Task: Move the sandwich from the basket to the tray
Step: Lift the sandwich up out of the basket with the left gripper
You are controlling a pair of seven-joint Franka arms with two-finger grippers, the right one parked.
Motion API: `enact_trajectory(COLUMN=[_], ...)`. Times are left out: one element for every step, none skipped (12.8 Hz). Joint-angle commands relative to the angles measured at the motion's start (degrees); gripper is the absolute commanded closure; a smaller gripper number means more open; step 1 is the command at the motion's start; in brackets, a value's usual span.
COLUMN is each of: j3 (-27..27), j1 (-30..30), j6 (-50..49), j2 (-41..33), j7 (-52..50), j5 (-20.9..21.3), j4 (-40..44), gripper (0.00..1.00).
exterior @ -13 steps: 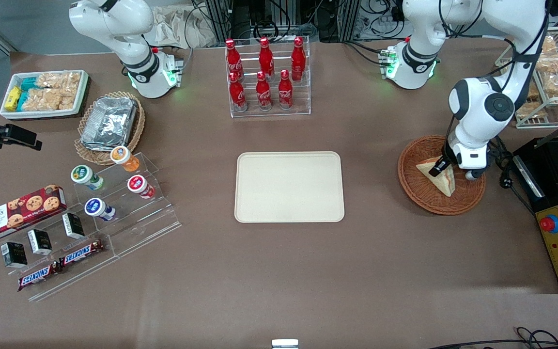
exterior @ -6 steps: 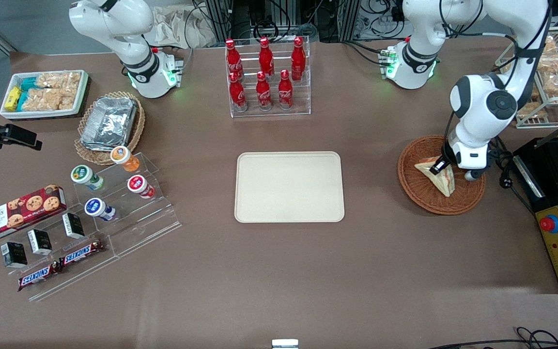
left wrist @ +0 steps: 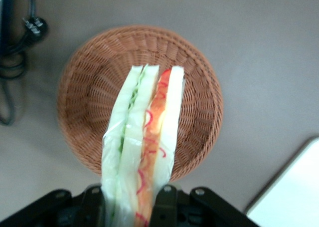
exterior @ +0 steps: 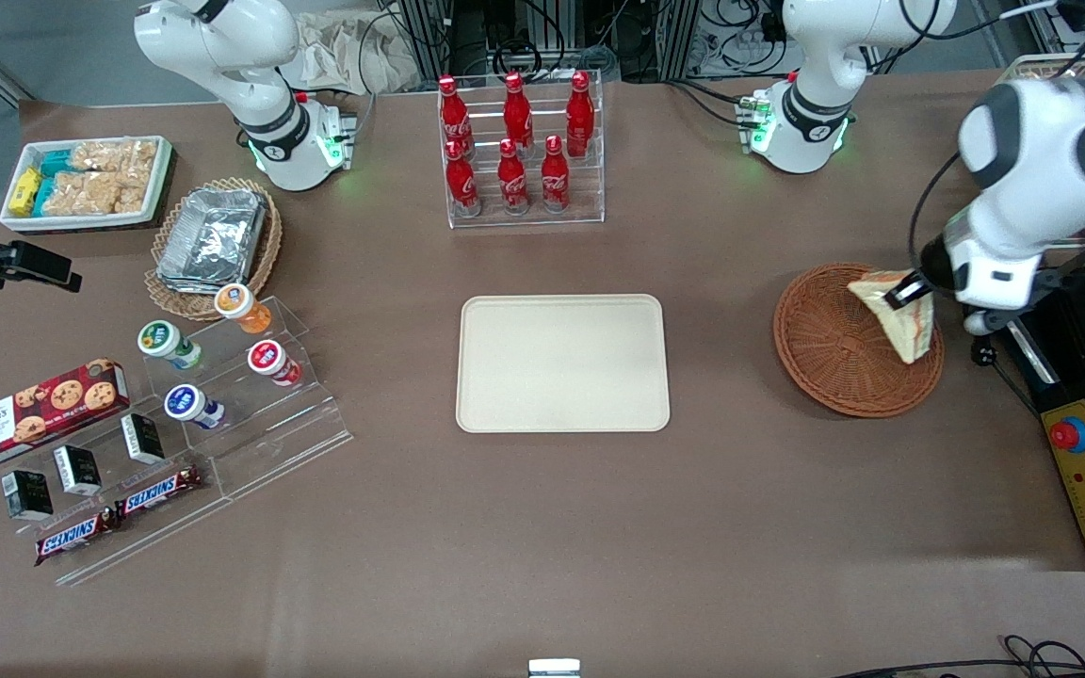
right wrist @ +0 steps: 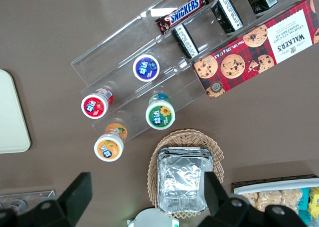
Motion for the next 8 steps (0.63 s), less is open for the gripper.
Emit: enact_trajectory(j3=[0.12,0.12,-0.14,-0.57,-2.06,-4.68,-7.93,-12.49], j1=[-0.01,-0.10,-0.36,-0.71,-1.23,-1.50,-1.59,-1.50], j6=[-17.45,-21.95,-25.82,-28.29,-29.97,-31.64,-32.62,-32.71], j2=[2.65,2.82,2.82,2.82,2.82,2.82,2.91,3.00], j7=[5.08,7.53,10.26,12.89,15.01,16.07,16.17,14.78], j5=[0.93,1.02,1.02,0.93,0.85,0.93,1.11,1.89], j4=[18.49,23.77,27.91,31.09,33.47,34.71,35.42,35.60], gripper=[1.00,1.00,1.00,1.00,1.00,1.00,1.00,1.00])
